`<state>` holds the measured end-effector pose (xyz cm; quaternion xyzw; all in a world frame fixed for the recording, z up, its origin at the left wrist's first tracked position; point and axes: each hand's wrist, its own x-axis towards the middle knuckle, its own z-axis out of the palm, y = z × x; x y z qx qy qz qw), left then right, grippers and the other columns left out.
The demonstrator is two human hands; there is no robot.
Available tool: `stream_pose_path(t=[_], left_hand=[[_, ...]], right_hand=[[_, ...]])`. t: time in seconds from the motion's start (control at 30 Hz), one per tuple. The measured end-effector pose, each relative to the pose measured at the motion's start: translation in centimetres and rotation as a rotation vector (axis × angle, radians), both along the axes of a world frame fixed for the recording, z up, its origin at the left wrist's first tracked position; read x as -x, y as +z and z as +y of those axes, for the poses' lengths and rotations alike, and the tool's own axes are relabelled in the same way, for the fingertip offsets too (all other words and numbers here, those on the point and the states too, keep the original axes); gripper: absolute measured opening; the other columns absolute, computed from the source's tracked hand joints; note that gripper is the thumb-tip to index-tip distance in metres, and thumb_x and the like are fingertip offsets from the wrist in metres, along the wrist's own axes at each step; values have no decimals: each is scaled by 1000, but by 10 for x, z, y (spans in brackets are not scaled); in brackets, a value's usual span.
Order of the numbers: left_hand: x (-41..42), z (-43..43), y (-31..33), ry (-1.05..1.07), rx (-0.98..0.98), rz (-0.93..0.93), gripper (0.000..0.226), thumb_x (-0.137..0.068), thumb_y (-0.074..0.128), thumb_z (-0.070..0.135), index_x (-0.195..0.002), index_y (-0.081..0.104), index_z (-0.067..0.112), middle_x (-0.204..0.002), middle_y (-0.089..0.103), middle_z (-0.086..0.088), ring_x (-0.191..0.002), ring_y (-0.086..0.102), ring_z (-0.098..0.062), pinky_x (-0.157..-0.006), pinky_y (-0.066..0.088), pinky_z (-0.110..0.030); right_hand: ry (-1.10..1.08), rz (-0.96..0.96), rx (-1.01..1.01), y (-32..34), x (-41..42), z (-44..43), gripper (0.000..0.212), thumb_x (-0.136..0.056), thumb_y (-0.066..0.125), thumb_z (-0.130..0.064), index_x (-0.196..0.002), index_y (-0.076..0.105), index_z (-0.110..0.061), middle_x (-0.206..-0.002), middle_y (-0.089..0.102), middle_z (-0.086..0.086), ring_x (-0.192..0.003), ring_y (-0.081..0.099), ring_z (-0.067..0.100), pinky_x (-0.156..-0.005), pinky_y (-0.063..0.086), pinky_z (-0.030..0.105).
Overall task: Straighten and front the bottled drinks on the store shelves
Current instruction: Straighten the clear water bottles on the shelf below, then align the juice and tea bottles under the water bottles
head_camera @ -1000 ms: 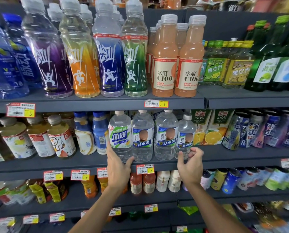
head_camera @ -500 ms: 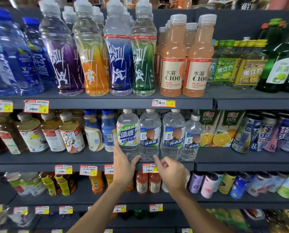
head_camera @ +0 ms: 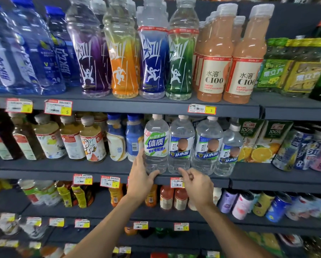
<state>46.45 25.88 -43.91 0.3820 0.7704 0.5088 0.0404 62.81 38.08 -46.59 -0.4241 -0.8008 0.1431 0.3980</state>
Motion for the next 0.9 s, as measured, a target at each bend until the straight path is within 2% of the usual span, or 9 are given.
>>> stream_pose_path(t=[0.17, 0.3, 0.37, 0.43, 0.53, 0.67, 0.73, 0.83, 0.9], left_hand=[[19, -9, 1, -140, 22, -19, 81, -88, 77, 16, -152, 29, 30, -138, 51, 7, -128, 51, -12, -110, 43, -33], [28, -10, 2, -179, 35, -40, 64, -89, 75, 16, -143, 42, 29, -134, 53, 7, -118, 55, -9, -107, 48, -35], [29, -10, 0, -194, 34, -39, 62, -91, 73, 17, -144, 42, 26, -138, 51, 5, -122, 54, -12, -108, 47, -39], [26, -11, -2, -206, 30, -26, 63, -93, 71, 16, -146, 39, 24, -142, 48, 3, -126, 52, -14, -109, 46, -40], [23, -11, -4, -193, 20, -29, 64, -94, 68, 17, -149, 36, 23, -147, 45, 3, -131, 49, -14, -111, 45, -39], [22, -19, 3, -179, -31, -17, 53, -93, 70, 26, -137, 41, 34, -130, 48, 21, -121, 46, 8, -103, 43, -18], [29, -29, 7, -115, -90, 41, 42, -94, 68, 29, -129, 46, 34, -117, 49, 23, -113, 47, 8, -94, 43, -13], [51, -40, 15, 63, -175, 95, 32, -95, 66, 27, -122, 50, 29, -108, 49, 20, -105, 51, -1, -88, 46, -19], [64, -47, 17, 146, -178, 73, 35, -94, 67, 29, -124, 50, 26, -110, 49, 17, -103, 52, -1, -89, 48, -23]], right_hand=[[0, -24, -2, -1, 0, -1, 49, -97, 58, -52, -59, 33, -33, -46, 39, -9, -42, 41, 5, -42, 28, 24], [-72, -32, 12, -5, 3, -2, 32, -100, 54, -43, -74, 56, -25, -52, 47, -13, -47, 45, 0, -42, 25, 20], [-66, 12, 30, -8, 6, -4, 40, -98, 45, -50, -80, 61, -18, -57, 52, -10, -50, 50, 6, -46, 30, 25], [-61, 42, 37, -7, 7, -7, 41, -98, 43, -52, -77, 56, -19, -59, 53, -9, -52, 52, 11, -50, 31, 26], [-67, 35, 16, -6, 7, -18, 34, -100, 47, -47, -71, 45, -32, -55, 48, -10, -51, 50, 5, -49, 33, 28], [21, 47, -164, 13, 32, -39, 42, -103, 50, -41, -65, 37, -28, -49, 36, -8, -43, 40, 10, -44, 34, 29], [121, 103, -261, 23, 55, -54, 41, -103, 52, -35, -66, 36, -27, -51, 31, -12, -43, 35, 8, -42, 29, 23], [249, 239, -262, 27, 91, -77, 36, -102, 57, -25, -67, 49, -22, -57, 39, -15, -47, 38, 4, -45, 32, 19], [289, 294, -196, 23, 112, -95, 18, -100, 61, -22, -84, 67, -17, -68, 56, -14, -56, 49, -1, -53, 41, 14]])
